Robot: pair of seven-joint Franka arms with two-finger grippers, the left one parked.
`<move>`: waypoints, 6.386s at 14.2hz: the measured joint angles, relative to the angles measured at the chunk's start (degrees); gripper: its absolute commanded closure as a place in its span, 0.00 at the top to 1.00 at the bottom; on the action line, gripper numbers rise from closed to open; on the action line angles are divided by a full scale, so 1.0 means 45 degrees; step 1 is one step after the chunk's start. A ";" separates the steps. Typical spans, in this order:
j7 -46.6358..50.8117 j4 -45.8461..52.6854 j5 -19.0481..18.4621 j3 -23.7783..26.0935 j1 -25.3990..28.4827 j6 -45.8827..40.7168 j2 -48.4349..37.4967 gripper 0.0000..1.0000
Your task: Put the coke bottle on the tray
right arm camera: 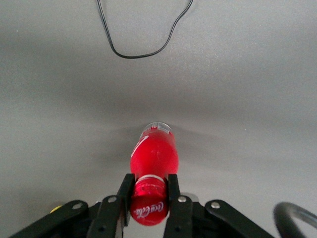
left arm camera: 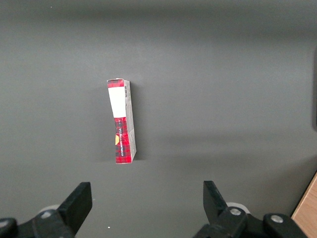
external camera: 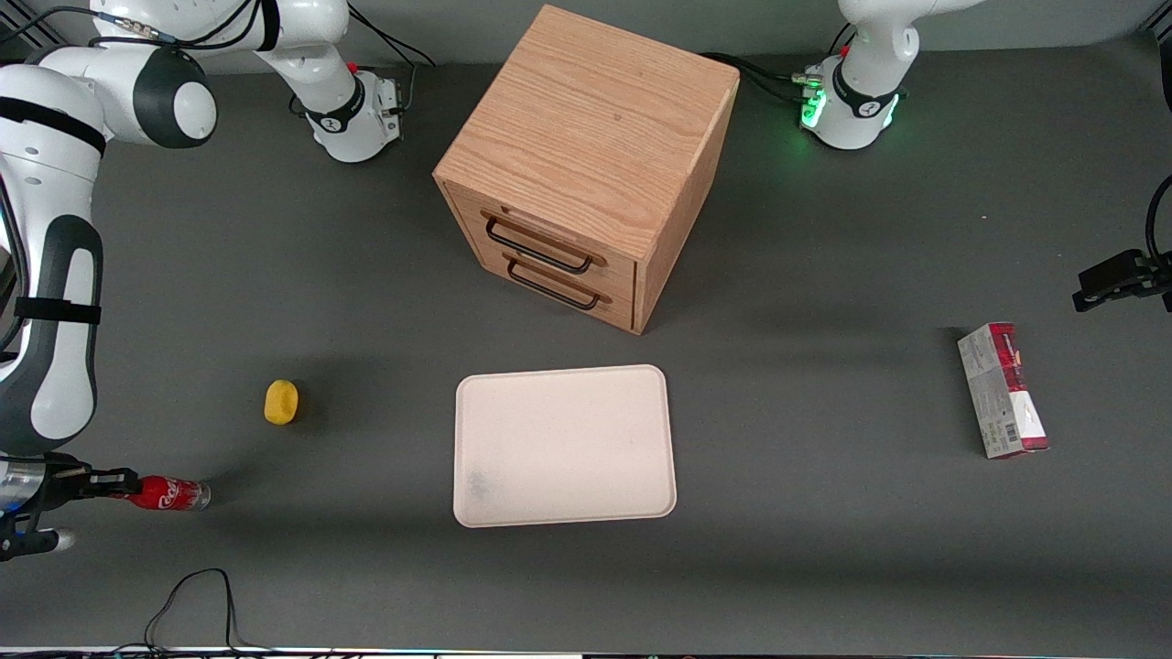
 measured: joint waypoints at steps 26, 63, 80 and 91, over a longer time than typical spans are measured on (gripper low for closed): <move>0.0001 -0.9182 -0.0018 -0.1149 0.0967 -0.3307 -1.1126 0.00; 1.4159 -0.5330 -0.1233 0.3577 0.6215 0.0700 -0.3165 0.00; 1.3097 -0.5706 -0.1183 0.3565 0.5697 -0.0476 -0.4304 1.00; 0.4214 -1.0920 0.0294 0.0692 0.3310 -0.2570 -1.1551 1.00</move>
